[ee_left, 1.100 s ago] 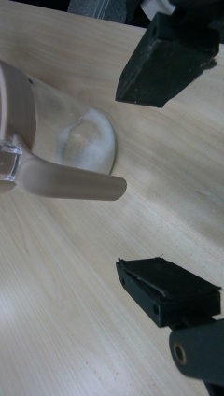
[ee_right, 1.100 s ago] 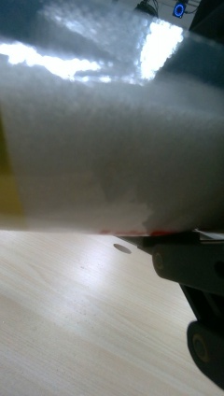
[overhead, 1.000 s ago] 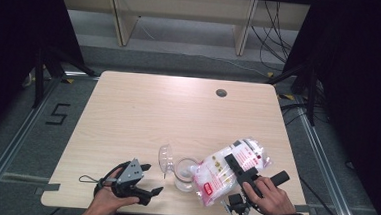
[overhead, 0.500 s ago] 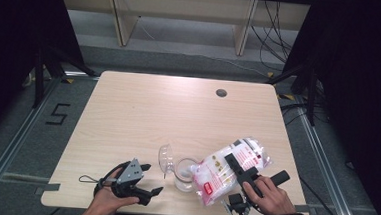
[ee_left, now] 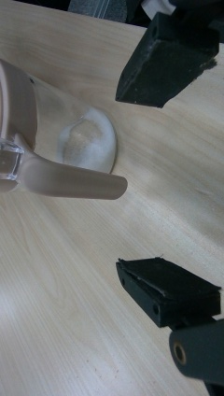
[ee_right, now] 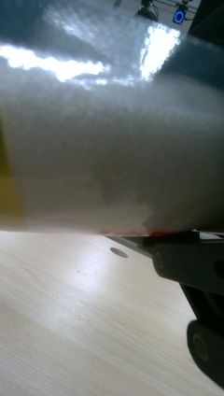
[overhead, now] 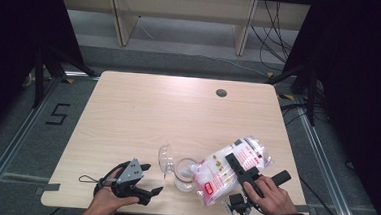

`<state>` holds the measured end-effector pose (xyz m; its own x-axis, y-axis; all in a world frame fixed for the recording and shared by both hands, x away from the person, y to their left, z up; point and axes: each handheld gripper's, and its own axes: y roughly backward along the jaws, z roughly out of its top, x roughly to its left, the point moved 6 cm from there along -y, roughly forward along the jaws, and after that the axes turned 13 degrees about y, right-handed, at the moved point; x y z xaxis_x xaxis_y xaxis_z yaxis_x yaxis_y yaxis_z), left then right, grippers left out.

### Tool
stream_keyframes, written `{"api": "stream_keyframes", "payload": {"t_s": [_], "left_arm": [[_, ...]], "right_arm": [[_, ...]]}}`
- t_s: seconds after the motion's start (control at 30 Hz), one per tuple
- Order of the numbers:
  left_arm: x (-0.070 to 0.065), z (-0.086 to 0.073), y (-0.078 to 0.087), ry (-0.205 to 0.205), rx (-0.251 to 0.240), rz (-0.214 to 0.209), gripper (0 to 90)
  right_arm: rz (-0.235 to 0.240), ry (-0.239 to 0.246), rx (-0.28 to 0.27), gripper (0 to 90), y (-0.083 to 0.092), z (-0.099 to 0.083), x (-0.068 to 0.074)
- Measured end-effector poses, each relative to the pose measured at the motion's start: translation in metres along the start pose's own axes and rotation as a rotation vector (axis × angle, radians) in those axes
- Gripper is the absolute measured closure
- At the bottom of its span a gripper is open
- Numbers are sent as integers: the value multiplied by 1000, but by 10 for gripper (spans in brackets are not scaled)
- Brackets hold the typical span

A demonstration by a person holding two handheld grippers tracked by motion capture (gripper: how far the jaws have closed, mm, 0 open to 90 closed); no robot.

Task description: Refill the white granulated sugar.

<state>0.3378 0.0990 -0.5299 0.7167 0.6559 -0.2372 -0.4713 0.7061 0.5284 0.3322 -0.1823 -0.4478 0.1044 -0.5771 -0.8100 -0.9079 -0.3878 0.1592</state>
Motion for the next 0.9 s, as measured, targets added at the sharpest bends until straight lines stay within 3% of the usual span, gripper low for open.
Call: {"api": "stream_keyframes", "payload": {"t_s": [0.4, 0.9], "left_arm": [[1, -1, 0, -1, 4, 14, 154], [0, 0, 0, 0, 0, 2, 154]], "right_arm": [[2, 22, 7, 561, 2, -1, -2], [-1, 13, -4, 563, 1, 1, -2]]}}
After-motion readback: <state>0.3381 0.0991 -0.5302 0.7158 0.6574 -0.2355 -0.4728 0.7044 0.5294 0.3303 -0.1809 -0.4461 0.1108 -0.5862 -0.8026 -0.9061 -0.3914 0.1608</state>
